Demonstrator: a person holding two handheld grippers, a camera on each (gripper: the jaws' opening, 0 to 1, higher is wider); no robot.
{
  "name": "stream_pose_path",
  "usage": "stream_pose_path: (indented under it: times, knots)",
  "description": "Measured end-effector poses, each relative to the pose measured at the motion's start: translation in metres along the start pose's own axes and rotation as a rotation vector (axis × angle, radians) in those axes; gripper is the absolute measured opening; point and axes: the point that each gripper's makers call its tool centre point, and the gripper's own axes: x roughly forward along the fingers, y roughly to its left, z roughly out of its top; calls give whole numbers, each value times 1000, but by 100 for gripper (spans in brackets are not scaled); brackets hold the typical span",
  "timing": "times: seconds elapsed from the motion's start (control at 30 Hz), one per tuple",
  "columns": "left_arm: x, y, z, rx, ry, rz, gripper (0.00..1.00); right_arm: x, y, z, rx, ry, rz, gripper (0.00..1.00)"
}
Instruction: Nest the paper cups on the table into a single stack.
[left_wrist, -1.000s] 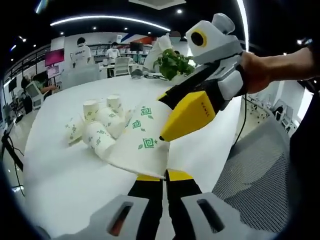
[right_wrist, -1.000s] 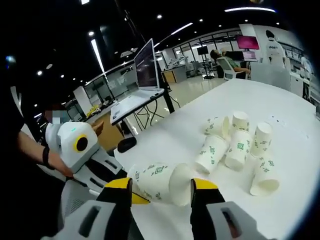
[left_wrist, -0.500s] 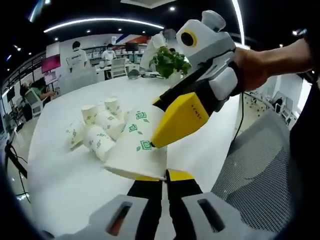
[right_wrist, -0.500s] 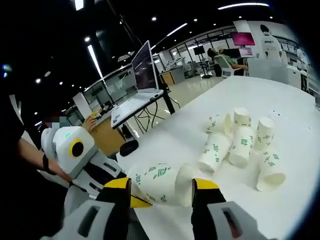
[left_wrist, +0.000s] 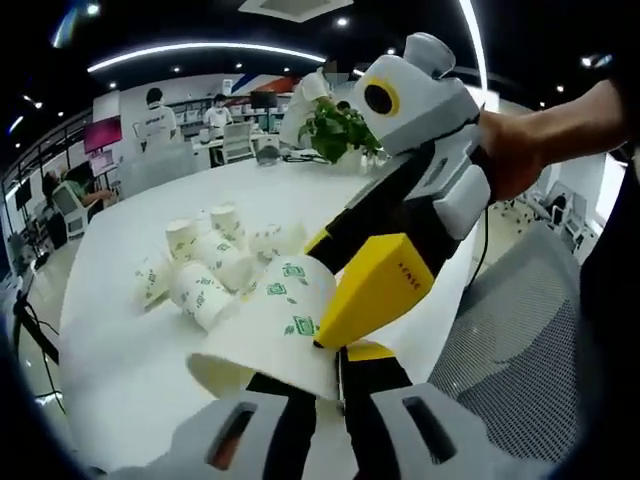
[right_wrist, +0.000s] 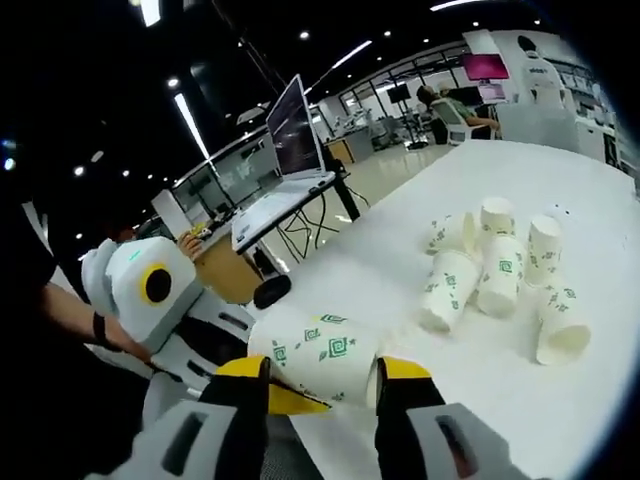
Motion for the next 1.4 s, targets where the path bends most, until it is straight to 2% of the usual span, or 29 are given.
stream_pose_path:
  times: [0.1,0.2,0.47,0.57,0.67,0.83,0.93,1.03,1.2,1.3,1.4]
  knots:
    - [3,2,-3,13,17,3,5,6,2,-5,-53,17,-22,34]
    - [0,0,-2,1,8,-4,2,5,4,-5,-11,8,-7,34]
    - [-2,-2,-4,17,24,0,0,6,6,-9,-11,9,-8,35]
    - [-3,-5,-7,42,51,-5,0,6,4,-12,-31,24,-20,35]
    - [-3,-6,-12,75,91,-17,0,4,-4,-17,-77,45,-65,37]
    - [-2,-4,-18,126,141,-28,0,-3,-15,-19,-91,38,-114,42]
    - [0,-2,-21,158,179,-34,0,-9,-19,-21,-117,37,-157,47]
    - [3,3,-28,245,258,-44,0,-19,-29,-24,-149,44,-215,51]
    - [16,10,-39,378,387,-64,0,-32,-41,-29,-132,23,-268,53]
    - [22,8,-41,444,452,-77,0,-38,-48,-36,-157,37,-315,54]
    - [28,3,-37,479,488,-87,0,-50,-53,-46,-185,66,-352,56]
